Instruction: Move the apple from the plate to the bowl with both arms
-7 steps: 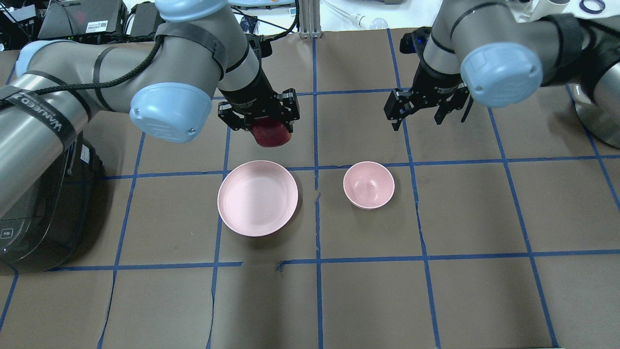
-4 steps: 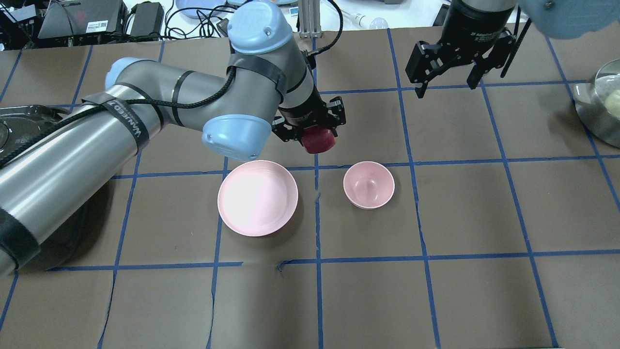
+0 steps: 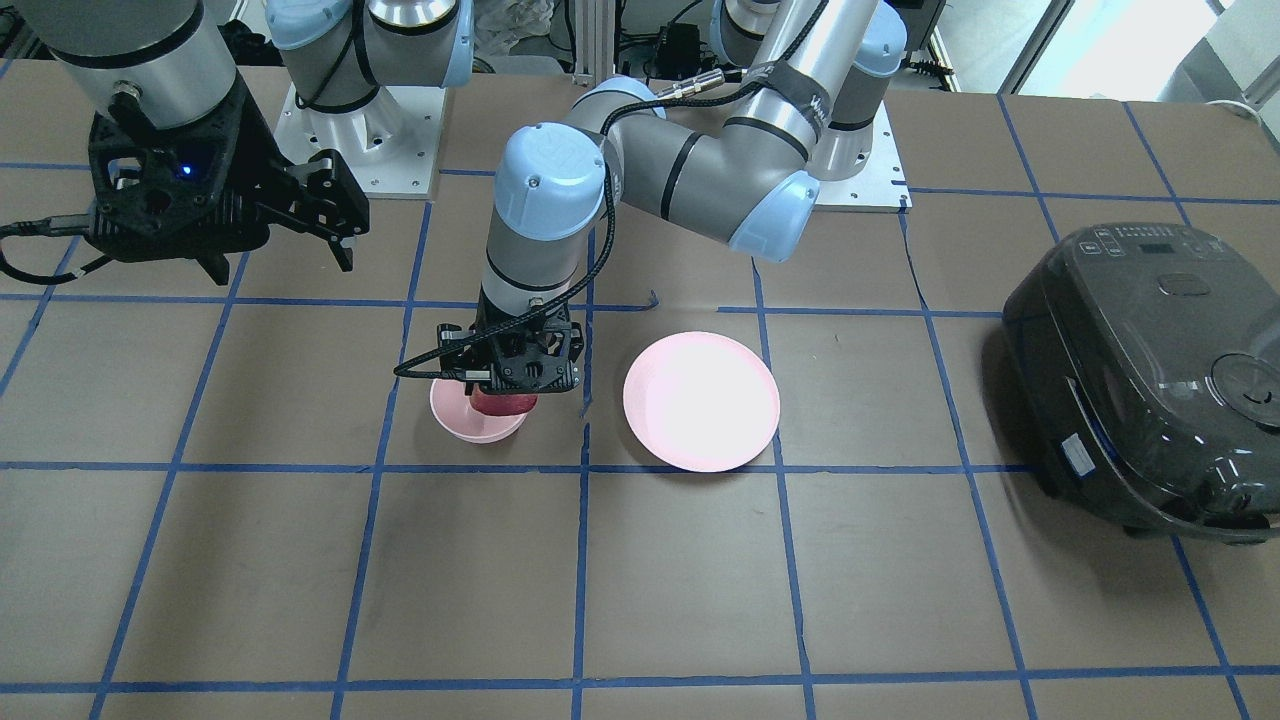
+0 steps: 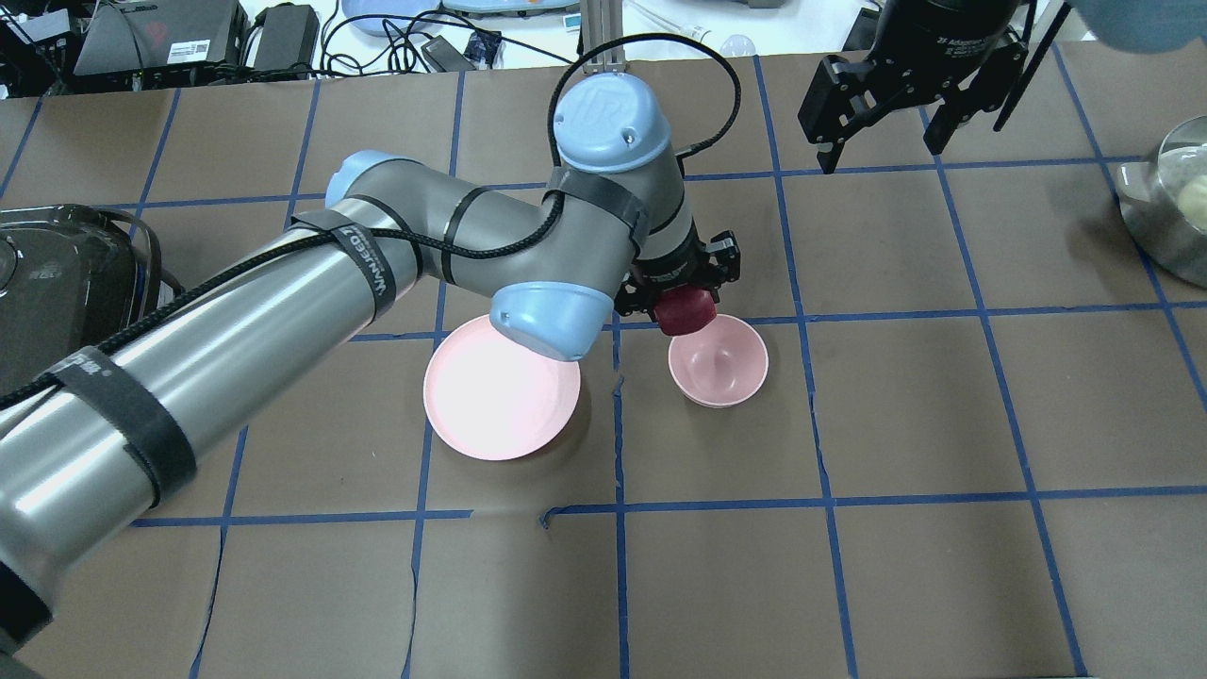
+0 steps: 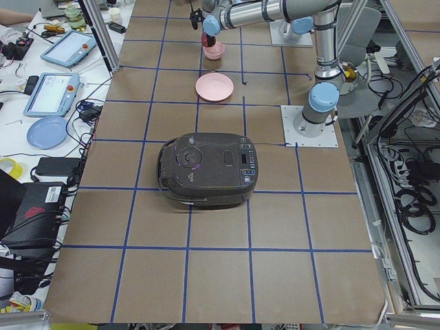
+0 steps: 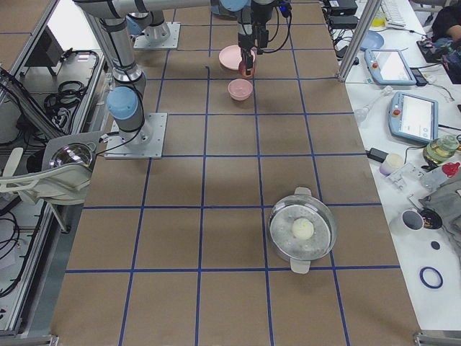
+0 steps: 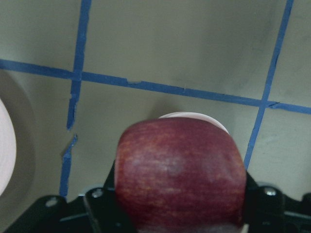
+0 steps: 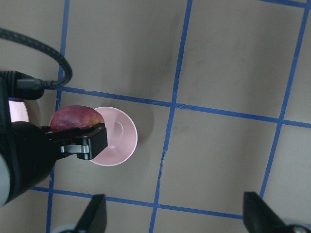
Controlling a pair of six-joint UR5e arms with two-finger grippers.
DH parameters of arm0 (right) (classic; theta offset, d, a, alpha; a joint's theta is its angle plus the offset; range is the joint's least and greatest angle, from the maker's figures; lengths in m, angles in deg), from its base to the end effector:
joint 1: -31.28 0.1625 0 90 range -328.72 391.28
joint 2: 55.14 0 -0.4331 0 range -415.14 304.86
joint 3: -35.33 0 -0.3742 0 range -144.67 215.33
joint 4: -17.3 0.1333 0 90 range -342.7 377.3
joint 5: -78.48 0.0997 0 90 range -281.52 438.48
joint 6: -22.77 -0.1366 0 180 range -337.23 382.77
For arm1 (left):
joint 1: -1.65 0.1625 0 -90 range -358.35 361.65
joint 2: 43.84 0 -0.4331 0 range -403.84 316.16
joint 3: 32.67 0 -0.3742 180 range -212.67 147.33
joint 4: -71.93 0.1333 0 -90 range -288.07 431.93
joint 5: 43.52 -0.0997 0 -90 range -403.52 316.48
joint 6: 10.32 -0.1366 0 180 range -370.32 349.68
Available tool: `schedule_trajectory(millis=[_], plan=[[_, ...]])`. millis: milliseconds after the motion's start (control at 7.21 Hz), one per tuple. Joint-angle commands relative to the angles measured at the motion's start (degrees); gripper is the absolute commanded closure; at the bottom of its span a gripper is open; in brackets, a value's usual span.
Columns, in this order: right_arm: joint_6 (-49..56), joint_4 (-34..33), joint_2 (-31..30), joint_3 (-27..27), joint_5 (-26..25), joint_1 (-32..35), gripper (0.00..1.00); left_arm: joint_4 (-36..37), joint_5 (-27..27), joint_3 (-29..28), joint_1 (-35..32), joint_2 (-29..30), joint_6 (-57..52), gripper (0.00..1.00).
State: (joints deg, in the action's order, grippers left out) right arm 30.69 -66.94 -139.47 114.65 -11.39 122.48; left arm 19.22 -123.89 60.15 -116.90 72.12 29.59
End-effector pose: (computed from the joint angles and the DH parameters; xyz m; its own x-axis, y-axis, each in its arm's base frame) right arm 0.1443 -0.5106 0.4883 -0.9874 -0.1585 -0.0041 -0.1585 0.9873 0.0127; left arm -0.4412 -0.4841 0.2533 -0.9585 -0.1793 0.2218 -0.1855 0.9826 -0.0074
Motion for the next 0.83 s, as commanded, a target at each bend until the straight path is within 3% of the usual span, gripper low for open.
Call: schedule_trajectory(millis=[0,139,416,554,693], plan=[[0.0,0.3,0.0,0.0,-0.1,-0.1,0.00,1.4,-0.5,0.0,-1.8,2.1,0.4,1.00],[0.0,0.4,0.0,0.1,-0.2,-0.1,0.00,1.5,-0.4,0.0,-1.8,2.3,0.4,1.00],[0.0,0.5,0.0,0.3,-0.2,-0.2,0.00,1.5,-0.4,0.2,-1.9,4.6,0.4,0.66],[0.0,0.5,-0.1,0.4,-0.2,-0.1,0.00,1.5,-0.4,0.3,-2.0,4.7,0.4,0.12],[0.0,0.6,-0.1,0.5,-0.2,-0.1,0.00,1.0,0.2,0.2,-2.1,4.5,0.4,0.00]])
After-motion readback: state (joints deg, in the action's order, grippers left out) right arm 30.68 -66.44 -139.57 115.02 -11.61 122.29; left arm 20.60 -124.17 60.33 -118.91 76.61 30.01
